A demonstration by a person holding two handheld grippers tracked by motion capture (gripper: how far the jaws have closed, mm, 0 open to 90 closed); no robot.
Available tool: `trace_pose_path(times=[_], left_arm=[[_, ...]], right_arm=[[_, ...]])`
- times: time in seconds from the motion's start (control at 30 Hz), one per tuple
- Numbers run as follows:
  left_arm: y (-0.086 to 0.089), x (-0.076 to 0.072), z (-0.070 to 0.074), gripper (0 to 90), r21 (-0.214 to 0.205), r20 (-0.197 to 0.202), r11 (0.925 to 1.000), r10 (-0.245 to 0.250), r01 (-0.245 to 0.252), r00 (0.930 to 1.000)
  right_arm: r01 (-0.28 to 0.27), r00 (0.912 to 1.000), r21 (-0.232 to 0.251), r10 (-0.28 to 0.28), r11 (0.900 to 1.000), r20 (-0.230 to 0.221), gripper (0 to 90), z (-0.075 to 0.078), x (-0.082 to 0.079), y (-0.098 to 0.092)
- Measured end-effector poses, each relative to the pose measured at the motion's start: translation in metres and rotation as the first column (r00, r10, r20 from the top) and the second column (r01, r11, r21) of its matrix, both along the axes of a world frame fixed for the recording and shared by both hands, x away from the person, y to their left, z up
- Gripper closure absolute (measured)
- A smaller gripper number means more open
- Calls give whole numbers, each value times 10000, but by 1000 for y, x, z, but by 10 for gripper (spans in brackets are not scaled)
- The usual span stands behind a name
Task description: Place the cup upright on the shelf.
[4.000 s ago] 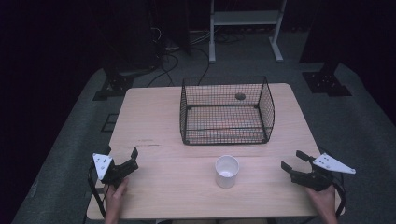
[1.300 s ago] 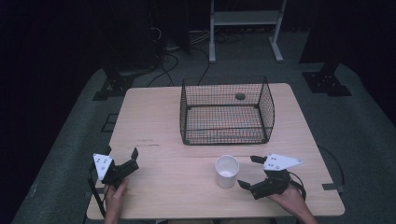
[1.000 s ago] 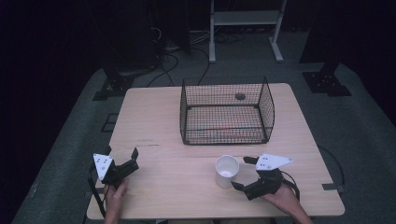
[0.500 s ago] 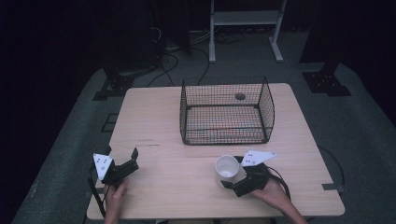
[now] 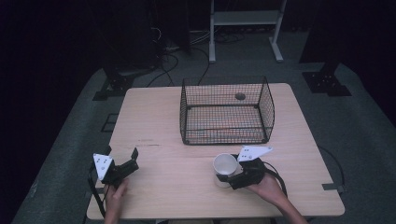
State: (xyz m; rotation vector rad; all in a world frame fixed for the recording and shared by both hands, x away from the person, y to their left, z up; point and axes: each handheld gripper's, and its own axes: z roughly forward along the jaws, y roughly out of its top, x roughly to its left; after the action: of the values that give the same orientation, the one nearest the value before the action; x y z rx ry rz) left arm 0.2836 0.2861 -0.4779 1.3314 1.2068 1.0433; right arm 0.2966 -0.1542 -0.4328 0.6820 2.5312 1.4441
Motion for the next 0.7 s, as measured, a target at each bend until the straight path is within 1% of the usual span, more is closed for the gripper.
trace_pose_path(times=[0.03, 0.1, 0.13, 0.2, 0.27, 0.3, 0.43, 0.5, 0.53, 0.63, 0.67, 0.7], left_arm=[[0, 0, 0, 0, -2, 1, 10000, -4, 4, 10000], [0, 0, 0, 0, -8, -8, 10000, 11, -11, 10000], [0, 0, 0, 0, -21, -12, 10000, 17, -17, 10000], [0, 0, 0, 0, -27, -22, 10000, 17, -17, 10000], [0, 0, 0, 0, -26, -15, 10000, 15, -15, 10000], [0, 0, 0, 0, -22, -10, 10000, 11, -11, 10000], [0, 0, 0, 0, -13, -8, 10000, 5, -5, 10000], [0, 0, 0, 0, -11, -10, 10000, 0, 0, 10000], [0, 0, 0, 0, -8, -19, 10000, 1, -1, 10000], [0, 0, 0, 0, -21, -21, 10000, 1, -1, 10000], [0, 0, 0, 0, -21, -21, 10000, 1, -1, 10000], [0, 0, 0, 0, -32, -36, 10000, 1, -1, 10000]], right_arm=[[-73, 10000, 48, 73, 10000, -53, 185, 2, 2, 1], [-175, 9992, 253, 184, 9995, -365, 185, 3, 8, 1], [-243, 9981, 302, 259, 9993, -557, 185, 4, 11, 1], [-267, 9970, 333, 290, 9991, -723, 185, 5, 16, 1], [-297, 9964, 333, 323, 9990, -779, 185, 6, 18, 1], [-349, 9961, 415, 381, 9985, -796, 186, 12, 21, 2], [-442, 9960, 518, 480, 9977, -749, 186, 26, 28, 3], [-472, 9958, 513, 510, 9976, -761, 186, 28, 30, 3], [-489, 9961, 518, 526, 9975, -713, 185, 35, 35, 4], [-548, 9959, 504, 582, 9972, -694, 185, 43, 41, 6], [-548, 9959, 504, 582, 9972, -694, 185, 43, 41, 6], [-507, 9966, 433, 534, 9978, -620, 185, 49, 46, 7]])
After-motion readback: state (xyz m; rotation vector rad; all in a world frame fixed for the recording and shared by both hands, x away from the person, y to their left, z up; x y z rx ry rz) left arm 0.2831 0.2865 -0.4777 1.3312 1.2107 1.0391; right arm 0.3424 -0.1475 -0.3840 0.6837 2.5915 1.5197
